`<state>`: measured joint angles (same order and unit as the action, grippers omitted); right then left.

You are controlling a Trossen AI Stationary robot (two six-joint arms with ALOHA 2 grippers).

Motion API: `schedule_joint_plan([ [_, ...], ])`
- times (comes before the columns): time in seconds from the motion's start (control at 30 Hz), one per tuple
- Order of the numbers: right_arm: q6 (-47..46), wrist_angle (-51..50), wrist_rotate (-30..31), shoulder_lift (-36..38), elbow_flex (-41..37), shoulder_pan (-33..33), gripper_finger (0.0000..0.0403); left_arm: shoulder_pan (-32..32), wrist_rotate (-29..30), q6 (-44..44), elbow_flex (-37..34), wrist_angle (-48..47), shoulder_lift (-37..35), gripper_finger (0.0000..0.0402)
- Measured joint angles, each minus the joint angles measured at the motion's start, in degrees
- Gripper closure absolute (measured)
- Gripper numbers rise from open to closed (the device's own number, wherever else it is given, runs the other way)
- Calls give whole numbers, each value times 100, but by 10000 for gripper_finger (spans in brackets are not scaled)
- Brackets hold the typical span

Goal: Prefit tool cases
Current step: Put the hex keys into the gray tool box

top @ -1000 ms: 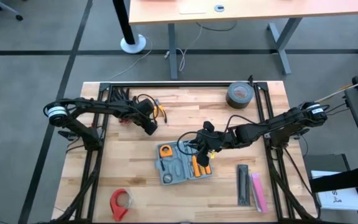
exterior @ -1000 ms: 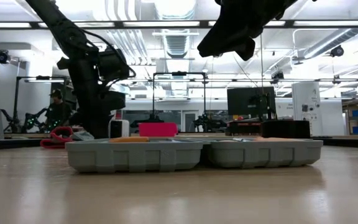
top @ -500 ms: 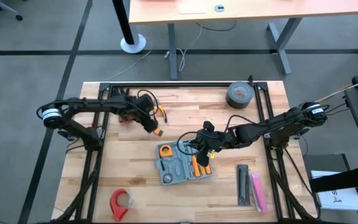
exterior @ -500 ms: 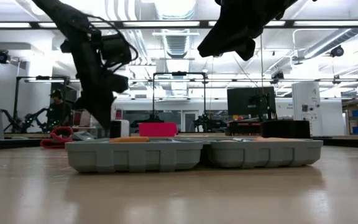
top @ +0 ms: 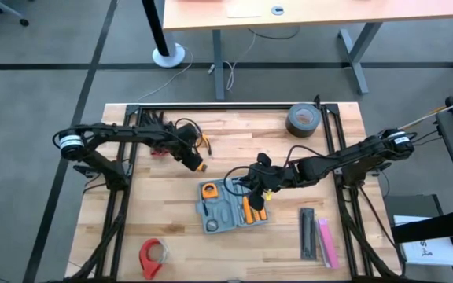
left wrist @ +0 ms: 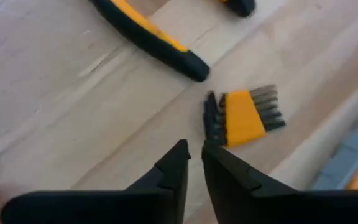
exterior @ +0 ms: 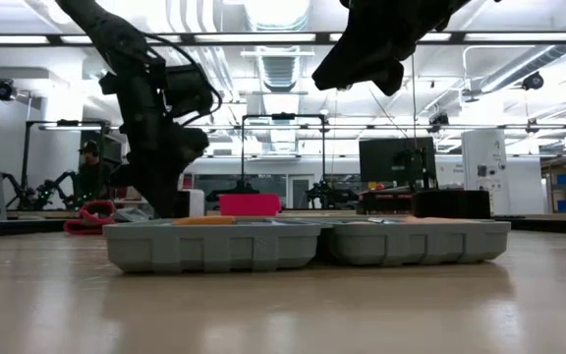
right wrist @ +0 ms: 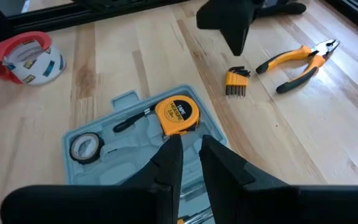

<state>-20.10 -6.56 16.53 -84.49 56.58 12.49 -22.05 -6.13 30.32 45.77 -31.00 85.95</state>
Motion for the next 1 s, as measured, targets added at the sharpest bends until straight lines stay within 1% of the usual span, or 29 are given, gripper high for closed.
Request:
schedule_joint_plan([
  [0.17,39,27,2,0,-2,0,350,43,61,295,-36,249,66,305],
  [0.27,55,28,2,0,-2,0,346,163,55,358,-47,570,101,278],
  [0.4,61,34,2,0,-4,0,348,405,-67,141,-49,1141,101,252],
  [0.5,64,62,0,0,-4,0,354,589,-26,-215,-49,1302,101,243],
  [0.6,79,132,2,0,-4,0,358,685,225,-693,-49,1300,101,244],
  [0.67,81,137,1,0,-4,0,359,689,254,-1163,-49,1332,101,248],
  [0.87,79,233,0,0,-4,-1,351,691,256,-3596,-49,1363,101,268],
  [0.9,76,254,0,0,-4,0,349,690,256,-3894,-49,1386,101,271],
  [1.0,57,264,0,0,-4,15,346,651,246,-4212,-49,1379,105,282],
])
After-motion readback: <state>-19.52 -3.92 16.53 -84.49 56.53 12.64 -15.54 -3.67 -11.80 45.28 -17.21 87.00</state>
